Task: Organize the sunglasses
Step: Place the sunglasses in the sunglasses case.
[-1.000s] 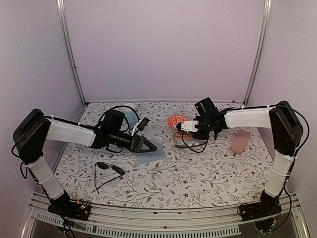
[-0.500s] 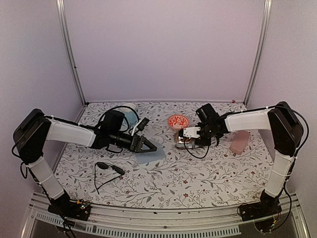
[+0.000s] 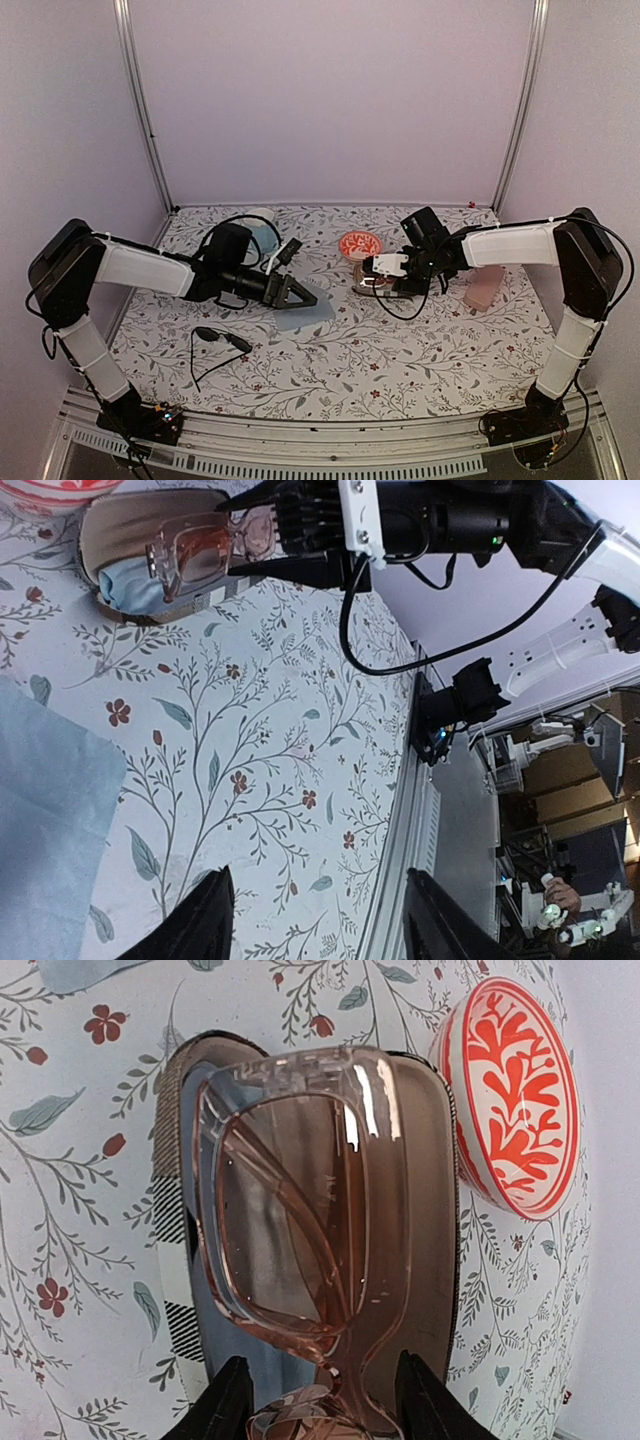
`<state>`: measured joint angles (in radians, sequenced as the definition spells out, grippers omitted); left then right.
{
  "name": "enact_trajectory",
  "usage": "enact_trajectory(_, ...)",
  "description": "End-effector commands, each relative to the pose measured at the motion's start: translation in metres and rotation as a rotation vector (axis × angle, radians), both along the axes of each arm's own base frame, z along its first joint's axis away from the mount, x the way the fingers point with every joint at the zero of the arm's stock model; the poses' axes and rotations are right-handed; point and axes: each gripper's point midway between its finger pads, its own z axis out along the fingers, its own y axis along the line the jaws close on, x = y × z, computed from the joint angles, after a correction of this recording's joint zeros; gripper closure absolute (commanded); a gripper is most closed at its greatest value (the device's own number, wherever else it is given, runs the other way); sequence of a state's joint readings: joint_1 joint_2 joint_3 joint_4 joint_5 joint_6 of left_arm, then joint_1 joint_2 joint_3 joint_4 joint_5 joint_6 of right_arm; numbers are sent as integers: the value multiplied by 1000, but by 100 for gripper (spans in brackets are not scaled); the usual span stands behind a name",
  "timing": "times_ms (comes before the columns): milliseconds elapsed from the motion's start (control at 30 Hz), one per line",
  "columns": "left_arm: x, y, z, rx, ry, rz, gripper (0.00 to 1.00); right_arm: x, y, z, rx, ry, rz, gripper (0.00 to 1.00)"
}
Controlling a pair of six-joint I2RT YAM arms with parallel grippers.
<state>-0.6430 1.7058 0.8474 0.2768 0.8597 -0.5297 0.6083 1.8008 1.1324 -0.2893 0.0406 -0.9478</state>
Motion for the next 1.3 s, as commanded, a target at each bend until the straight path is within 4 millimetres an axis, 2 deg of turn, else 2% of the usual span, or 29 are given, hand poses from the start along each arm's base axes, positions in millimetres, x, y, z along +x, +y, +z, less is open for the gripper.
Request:
enact_trajectory(0,0,2,-6,-7,10,-2,42,-3,5,12,64,6,-10,80)
enact_trajectory(467,0,0,-6,-11,17,-3,42,-14,10,5,98,81,-41,78)
enact_trajectory(833,0,0,-6,-12,19,-4,42,-26,12,-12,91,145,-74,73)
enact_trajectory(1267,-2,2,-9,-11,25,0,42,-25,12,-29,86,172,-142,70)
